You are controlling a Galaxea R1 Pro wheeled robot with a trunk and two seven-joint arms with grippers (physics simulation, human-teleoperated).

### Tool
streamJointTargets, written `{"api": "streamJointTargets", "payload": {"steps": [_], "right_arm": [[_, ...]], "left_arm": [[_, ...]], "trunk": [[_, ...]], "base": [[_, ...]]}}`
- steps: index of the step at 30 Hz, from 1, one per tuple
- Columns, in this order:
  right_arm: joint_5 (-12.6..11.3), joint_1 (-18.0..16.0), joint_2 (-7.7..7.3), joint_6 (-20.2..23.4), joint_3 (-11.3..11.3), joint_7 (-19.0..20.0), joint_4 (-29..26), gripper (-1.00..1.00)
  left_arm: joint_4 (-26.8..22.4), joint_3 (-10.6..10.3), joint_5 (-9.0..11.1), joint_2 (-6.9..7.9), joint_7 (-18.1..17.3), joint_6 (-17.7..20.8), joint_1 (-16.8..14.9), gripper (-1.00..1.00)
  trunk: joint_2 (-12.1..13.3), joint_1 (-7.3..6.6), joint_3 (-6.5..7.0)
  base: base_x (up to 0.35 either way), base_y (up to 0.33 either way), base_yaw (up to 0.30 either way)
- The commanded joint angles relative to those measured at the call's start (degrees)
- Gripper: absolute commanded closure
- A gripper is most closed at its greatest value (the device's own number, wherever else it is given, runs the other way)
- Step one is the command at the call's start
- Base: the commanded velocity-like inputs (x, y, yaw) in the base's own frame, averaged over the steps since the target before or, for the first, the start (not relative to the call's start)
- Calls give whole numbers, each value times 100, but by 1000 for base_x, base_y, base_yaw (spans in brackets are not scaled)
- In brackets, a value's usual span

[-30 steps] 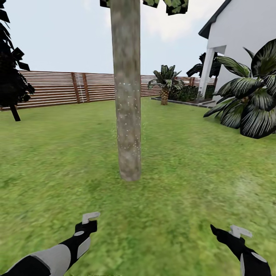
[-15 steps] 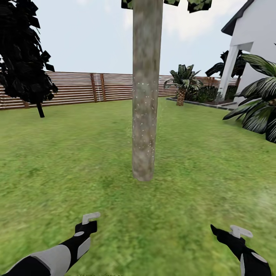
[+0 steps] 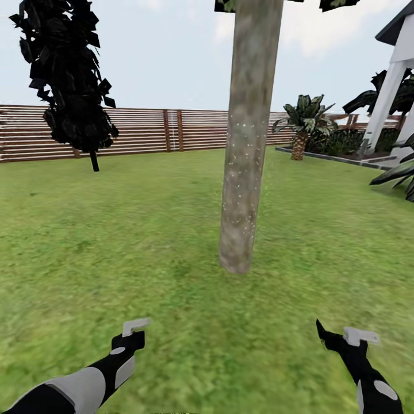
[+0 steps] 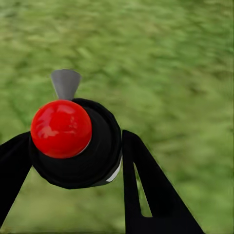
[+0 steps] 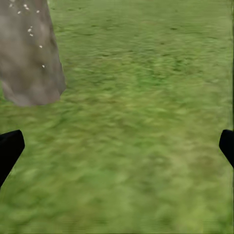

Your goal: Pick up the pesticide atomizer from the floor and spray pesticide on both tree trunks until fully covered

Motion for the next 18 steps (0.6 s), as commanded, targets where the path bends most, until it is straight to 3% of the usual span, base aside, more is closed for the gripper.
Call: {"api": "streamJointTargets", "payload": {"steps": [1,5,18], "right_arm": [[-2,-1,0,-216,-10,7,4,-100],[-6,1,0,-409,-25,12,18,-100],[-6,1,0,-427,-26,19,376,-100]], "left_arm": [[-2,-4,-2,1,1,0,0,100],[-2,-4,-2,2,1,0,0,100],[-3,-4,5,-1,1,0,0,100]], "trunk": [[0,0,-4],[0,0,-20],[0,0,-68]], "base": [[0,0,267],[0,0,266],[-26,19,256]]}}
